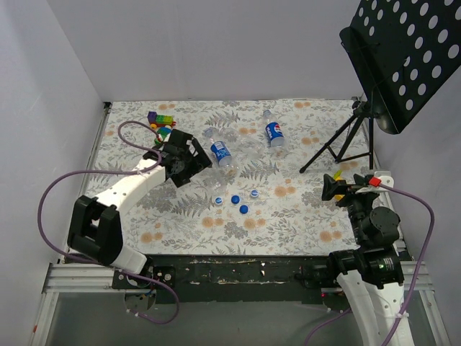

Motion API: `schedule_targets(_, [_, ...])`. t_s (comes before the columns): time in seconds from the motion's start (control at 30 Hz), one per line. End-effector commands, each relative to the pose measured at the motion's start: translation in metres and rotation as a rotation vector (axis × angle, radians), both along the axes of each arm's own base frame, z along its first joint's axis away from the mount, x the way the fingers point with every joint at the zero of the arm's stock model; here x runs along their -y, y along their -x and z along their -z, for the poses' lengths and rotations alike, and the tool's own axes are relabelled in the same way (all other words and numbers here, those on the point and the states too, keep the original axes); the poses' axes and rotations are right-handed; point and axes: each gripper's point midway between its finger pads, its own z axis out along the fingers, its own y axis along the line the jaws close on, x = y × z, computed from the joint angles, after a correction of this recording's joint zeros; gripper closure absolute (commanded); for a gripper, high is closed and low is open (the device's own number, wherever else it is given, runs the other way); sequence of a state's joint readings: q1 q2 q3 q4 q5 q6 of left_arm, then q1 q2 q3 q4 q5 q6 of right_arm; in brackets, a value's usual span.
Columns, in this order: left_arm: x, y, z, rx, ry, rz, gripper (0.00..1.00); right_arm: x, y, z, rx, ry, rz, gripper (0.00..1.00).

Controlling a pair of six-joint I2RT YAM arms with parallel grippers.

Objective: Screw on the bottle caps
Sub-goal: Pick up the plastic bottle at the center of the board.

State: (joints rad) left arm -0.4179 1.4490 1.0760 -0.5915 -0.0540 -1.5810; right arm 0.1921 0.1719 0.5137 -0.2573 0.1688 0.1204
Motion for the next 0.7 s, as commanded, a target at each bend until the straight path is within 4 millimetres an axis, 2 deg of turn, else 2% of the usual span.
schedule_targets(0.0, [0.009,-0.009,0.001,-0.003,-0.069,-0.039,0.02,0.002,0.004,-0.026,0.097,-0.027,0.009,0.04])
schedule_targets(0.13, [0.022,-0.016,0.009,-0.002,-0.110,-0.031,0.02,0.003,0.007,-0.031,0.120,-0.010,0.011,0.04])
schedule_targets(0.3, [0.023,-0.021,0.031,-0.037,-0.155,-0.041,0.02,0.012,0.013,-0.036,0.152,0.001,0.048,0.04])
schedule_targets(0.5, [0.025,-0.023,0.058,-0.086,-0.188,-0.027,0.02,0.011,0.015,-0.038,0.168,-0.001,0.042,0.04])
schedule_targets(0.67, [0.024,-0.023,0.075,-0.109,-0.212,-0.020,0.10,0.011,0.016,-0.039,0.174,-0.003,0.042,0.04])
